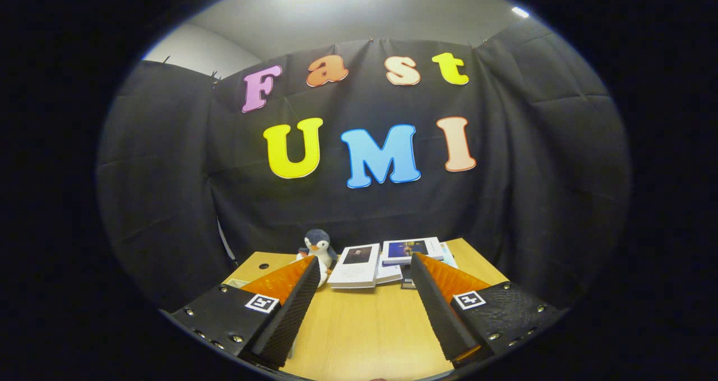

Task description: Open the storage box then place both shoes into the box .Put the left shoe in first, then the right shoe, with the right side of both shoes facing outward in a uniform manner.

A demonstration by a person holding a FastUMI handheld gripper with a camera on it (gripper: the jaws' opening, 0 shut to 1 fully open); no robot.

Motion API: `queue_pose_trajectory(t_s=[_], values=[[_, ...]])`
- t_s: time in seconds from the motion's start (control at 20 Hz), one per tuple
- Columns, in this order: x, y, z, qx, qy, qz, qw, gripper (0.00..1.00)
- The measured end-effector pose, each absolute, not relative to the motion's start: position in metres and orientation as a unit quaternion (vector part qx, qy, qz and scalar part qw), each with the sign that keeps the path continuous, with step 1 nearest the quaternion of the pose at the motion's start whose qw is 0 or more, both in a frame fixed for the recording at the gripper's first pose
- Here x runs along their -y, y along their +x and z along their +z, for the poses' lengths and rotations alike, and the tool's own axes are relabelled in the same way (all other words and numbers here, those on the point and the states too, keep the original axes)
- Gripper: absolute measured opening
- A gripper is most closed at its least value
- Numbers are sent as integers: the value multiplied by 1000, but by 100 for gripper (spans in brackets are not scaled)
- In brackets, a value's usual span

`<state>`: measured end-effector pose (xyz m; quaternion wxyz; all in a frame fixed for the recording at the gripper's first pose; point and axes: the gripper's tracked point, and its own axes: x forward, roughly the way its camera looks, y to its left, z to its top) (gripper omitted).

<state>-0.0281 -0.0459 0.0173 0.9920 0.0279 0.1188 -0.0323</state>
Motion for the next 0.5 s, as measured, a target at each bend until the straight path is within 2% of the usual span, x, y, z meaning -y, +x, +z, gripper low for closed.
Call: queue_pose_trajectory(t_s=[0.5], values=[[104, -70, 50, -60, 32, -85, 994, 97]])
